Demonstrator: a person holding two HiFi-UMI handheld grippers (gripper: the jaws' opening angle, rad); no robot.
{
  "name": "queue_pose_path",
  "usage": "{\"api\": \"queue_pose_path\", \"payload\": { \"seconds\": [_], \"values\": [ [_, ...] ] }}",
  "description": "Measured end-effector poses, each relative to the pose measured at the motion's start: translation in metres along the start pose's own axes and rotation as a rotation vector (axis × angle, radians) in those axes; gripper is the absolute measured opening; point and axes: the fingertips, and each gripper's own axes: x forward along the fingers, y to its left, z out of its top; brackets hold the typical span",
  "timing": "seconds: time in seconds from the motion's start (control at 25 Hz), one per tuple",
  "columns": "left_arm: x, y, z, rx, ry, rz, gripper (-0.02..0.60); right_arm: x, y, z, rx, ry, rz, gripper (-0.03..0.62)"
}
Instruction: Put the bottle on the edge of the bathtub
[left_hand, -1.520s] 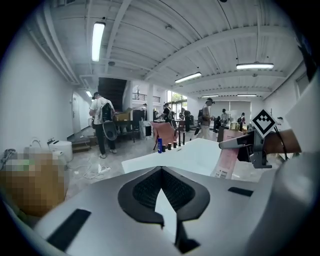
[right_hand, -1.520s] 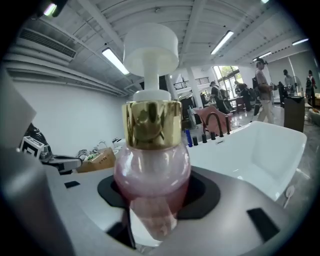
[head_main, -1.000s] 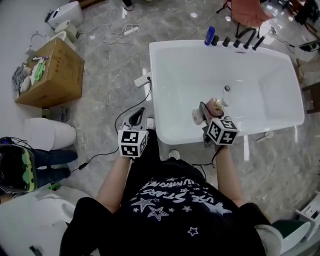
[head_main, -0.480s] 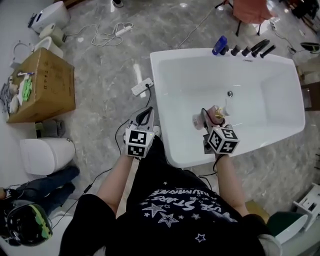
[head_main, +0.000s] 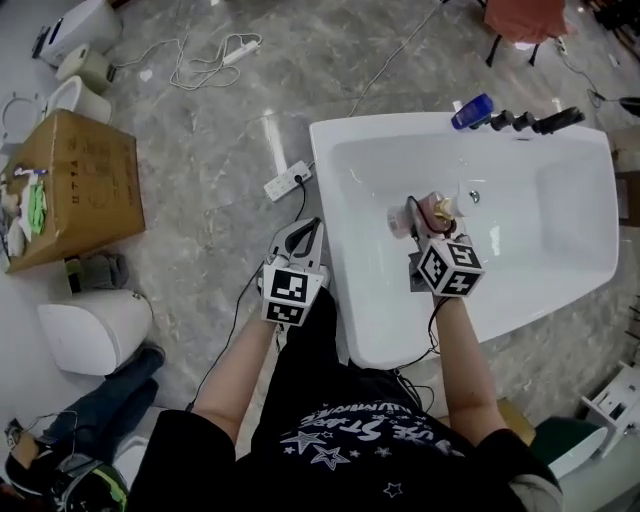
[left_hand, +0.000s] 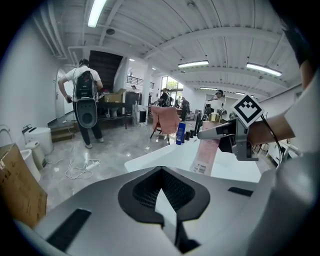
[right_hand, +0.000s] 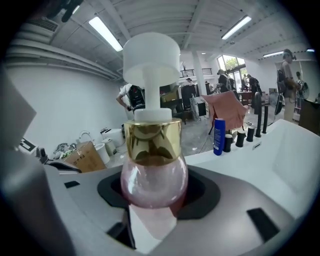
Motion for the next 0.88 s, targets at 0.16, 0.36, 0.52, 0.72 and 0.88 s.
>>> {"api": "queue_pose_path", "payload": {
  "seconds": [0.16,0.36,0.52,0.72,0.88],
  "values": [
    [0.035,0.024,0.007,-0.005,-0.012,-0.022,0.015,0.054,-0.005,0.018,-0.019,-0.016,-0.018,0.222],
    [0.069,0.052,0.015,-0.044,-0.050,-0.033,0.014,0.115,-0.008,0.036,-0.007,-0.028,-0.041,0.222],
    [0.085,0.084,0.020,-0.055,-0.072,0.004,0.014,0.158,-0.001,0.052,-0.014,-0.037,-0.047,0.222],
    [0.098,0.122,0.024,-0.105,-0.098,0.073,0.015,0.196,0.002,0.067,-0.024,-0.054,-0.054,0.219],
    [0.103,0.132,0.016,-0.109,-0.088,0.076,0.014,0.216,0.001,0.067,-0.032,-0.048,-0.060,0.218]
  ]
}}
